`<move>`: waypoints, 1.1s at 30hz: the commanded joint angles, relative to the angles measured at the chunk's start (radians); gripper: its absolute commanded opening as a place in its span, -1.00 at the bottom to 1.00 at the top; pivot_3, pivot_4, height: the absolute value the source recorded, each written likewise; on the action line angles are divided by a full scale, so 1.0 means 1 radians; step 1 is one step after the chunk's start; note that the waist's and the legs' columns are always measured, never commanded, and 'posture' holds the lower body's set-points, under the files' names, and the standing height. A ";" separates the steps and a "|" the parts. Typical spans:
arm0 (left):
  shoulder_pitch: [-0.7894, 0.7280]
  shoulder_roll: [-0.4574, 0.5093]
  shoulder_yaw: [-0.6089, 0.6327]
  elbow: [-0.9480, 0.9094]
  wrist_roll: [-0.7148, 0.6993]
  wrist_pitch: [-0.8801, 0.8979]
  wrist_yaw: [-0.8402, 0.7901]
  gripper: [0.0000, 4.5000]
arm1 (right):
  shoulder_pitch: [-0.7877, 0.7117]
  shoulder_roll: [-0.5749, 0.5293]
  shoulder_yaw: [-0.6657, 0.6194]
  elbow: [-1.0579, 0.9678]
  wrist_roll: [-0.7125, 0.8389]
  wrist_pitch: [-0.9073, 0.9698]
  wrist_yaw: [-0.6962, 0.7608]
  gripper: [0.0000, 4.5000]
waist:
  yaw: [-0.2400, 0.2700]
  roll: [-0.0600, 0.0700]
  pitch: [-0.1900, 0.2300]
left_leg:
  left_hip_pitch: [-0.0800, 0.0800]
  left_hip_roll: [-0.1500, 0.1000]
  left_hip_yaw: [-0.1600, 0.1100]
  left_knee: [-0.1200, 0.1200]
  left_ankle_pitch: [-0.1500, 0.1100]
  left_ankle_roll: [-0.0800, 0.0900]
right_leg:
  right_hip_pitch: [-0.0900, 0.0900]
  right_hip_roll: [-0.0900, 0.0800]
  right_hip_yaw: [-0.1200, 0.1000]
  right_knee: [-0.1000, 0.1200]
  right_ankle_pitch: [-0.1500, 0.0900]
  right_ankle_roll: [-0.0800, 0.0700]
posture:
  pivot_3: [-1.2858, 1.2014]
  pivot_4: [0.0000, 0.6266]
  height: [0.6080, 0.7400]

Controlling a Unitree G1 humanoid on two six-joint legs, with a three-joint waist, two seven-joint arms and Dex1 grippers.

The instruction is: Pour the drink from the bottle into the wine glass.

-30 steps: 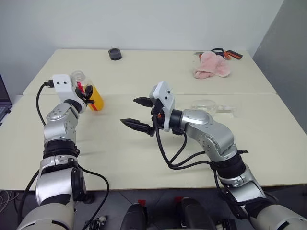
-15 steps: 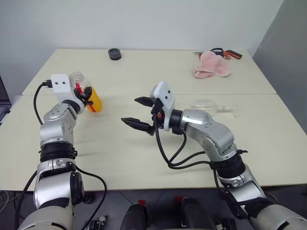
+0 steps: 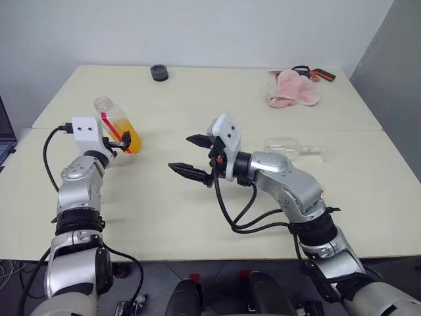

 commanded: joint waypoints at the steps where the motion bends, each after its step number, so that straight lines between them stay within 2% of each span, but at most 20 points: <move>1: 0.032 -0.005 -0.005 -0.073 0.012 -0.048 0.001 0.99 | 0.016 -0.019 -0.014 -0.057 -0.003 -0.010 0.004 1.00 | 0.003 0.000 0.000 | 0.000 0.000 0.000 0.000 0.000 0.000 | 0.000 0.000 0.000 0.000 0.000 0.000 | 0.03 -0.52 1.00; 14: 0.181 -0.027 -0.051 -0.234 0.007 -0.046 -0.083 0.99 | 0.105 -0.149 -0.013 -0.111 -0.062 -0.042 0.009 1.00 | 0.013 0.000 0.000 | -0.001 0.000 0.001 0.000 0.000 0.000 | 0.000 0.000 0.000 -0.001 0.000 0.000 | 0.03 -0.52 1.00; 21: 0.318 -0.032 -0.061 -0.403 -0.002 -0.035 -0.130 0.99 | 0.197 -0.235 -0.039 -0.210 -0.054 -0.053 0.043 1.00 | 0.014 0.000 0.000 | -0.001 0.000 0.000 -0.001 0.000 0.000 | 0.001 0.000 -0.001 -0.004 0.000 0.000 | 0.03 -0.52 1.00; 28: 0.370 -0.052 -0.109 -0.564 -0.020 -0.022 -0.191 0.99 | 0.328 -0.354 -0.180 -0.320 -0.023 -0.060 0.058 1.00 | 0.020 0.000 0.000 | -0.001 0.000 0.000 -0.001 0.000 0.000 | 0.003 0.000 -0.002 -0.006 0.000 0.000 | 0.03 -0.52 1.00; 33: 0.303 -0.055 -0.182 -0.608 -0.059 0.010 -0.300 0.99 | 0.384 -0.480 -0.272 -0.319 -0.133 -0.149 0.018 1.00 | 0.023 0.000 0.000 | -0.001 -0.001 0.001 0.000 0.000 0.000 | 0.004 0.000 -0.002 -0.006 0.000 0.000 | 0.03 -0.52 1.00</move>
